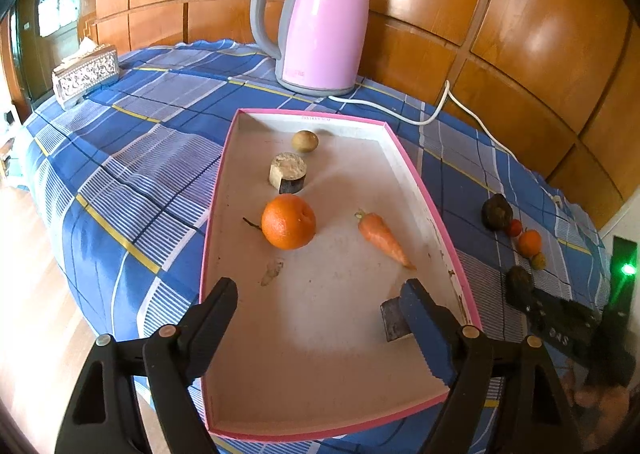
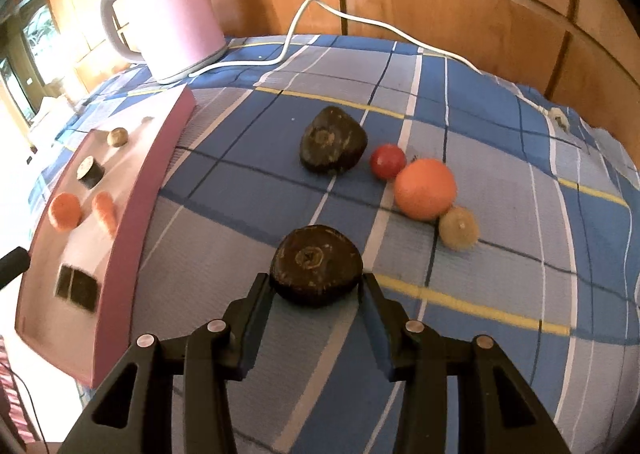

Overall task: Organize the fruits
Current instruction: 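Reach the right tool to the dark brown lump and close on it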

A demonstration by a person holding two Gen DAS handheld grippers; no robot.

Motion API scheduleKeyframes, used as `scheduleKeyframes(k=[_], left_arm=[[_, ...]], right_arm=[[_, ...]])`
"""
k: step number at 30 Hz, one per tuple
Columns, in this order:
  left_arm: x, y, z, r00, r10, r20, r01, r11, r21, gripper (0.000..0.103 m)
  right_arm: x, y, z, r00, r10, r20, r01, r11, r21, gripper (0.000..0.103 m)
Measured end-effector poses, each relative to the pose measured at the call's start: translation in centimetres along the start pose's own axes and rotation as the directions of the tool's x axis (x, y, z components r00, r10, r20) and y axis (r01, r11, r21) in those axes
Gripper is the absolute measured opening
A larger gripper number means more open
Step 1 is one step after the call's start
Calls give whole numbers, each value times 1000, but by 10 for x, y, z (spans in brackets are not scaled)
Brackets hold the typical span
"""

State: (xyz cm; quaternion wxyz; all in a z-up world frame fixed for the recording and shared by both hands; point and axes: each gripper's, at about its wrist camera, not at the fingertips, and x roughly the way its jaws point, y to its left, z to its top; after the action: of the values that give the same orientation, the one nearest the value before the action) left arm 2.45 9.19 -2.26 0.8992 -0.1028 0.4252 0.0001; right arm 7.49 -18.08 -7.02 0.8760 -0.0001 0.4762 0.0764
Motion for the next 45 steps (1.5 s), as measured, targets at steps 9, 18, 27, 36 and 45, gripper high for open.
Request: scheduleKeyframes(k=[9, 18, 27, 36, 45], left_arm=[[-9, 3, 2, 999, 8, 35, -8, 1000, -10, 87], [-19, 18, 3, 996, 55, 69, -52, 998, -37, 88], [-15, 27, 1, 996, 61, 57, -57, 996, -63, 89], [-11, 24, -1, 998, 51, 42, -49, 997, -60, 89], [-11, 20, -4, 998, 42, 41, -40, 998, -48, 89]], right_arm=[[-20, 1, -21, 998, 61, 7, -61, 998, 21, 45], [-37, 18, -20, 990, 133, 38, -133, 991, -4, 26], [-38, 37, -1, 991, 124, 51, -120, 990, -76, 14], [-33, 4, -10, 993, 113, 25, -114, 993, 42, 38], [-23, 25, -1, 994, 112, 6, -111, 992, -64, 57]])
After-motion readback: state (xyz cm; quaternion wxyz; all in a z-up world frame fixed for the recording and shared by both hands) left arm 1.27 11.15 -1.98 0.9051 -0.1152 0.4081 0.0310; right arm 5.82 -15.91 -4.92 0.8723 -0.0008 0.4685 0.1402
